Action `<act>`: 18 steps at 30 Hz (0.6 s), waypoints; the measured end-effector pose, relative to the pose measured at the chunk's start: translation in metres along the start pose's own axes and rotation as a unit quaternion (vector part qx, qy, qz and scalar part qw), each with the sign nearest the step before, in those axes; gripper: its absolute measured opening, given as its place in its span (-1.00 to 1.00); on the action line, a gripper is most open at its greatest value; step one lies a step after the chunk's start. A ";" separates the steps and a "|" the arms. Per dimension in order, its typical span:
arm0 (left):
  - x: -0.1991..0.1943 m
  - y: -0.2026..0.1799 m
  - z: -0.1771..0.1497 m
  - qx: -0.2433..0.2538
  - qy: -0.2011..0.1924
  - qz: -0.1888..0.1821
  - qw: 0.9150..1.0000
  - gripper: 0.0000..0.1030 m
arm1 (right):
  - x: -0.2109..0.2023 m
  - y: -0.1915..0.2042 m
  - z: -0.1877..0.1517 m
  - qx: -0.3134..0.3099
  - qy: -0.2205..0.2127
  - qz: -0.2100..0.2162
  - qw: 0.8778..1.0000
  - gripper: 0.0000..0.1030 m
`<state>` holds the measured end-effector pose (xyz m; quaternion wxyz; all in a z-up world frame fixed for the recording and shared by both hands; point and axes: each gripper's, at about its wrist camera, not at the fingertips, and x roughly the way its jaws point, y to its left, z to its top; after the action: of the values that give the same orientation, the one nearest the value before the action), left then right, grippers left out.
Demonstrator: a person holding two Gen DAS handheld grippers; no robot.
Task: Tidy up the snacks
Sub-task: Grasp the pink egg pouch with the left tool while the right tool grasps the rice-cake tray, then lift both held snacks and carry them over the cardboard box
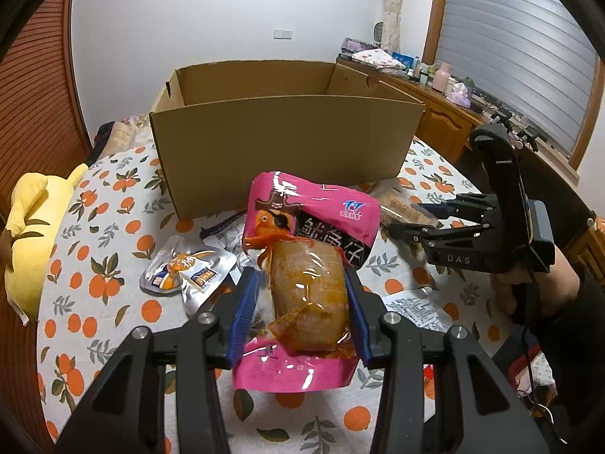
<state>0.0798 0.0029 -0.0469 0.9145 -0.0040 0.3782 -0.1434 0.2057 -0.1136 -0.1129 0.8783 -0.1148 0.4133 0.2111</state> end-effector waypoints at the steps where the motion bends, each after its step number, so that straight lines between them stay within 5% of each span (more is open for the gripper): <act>1: -0.001 -0.001 0.000 0.000 -0.001 0.000 1.000 -0.15 | -0.001 0.001 0.000 0.000 0.000 0.003 1.000 -0.09; 18: -0.013 -0.002 0.014 0.001 -0.023 0.000 1.000 -0.15 | -0.049 0.009 -0.006 0.001 -0.046 0.011 0.999 -0.09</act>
<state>0.0800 0.0035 -0.0275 0.9228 -0.0067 0.3573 -0.1441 0.1697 -0.1219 -0.0793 0.8944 -0.0994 0.3735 0.2250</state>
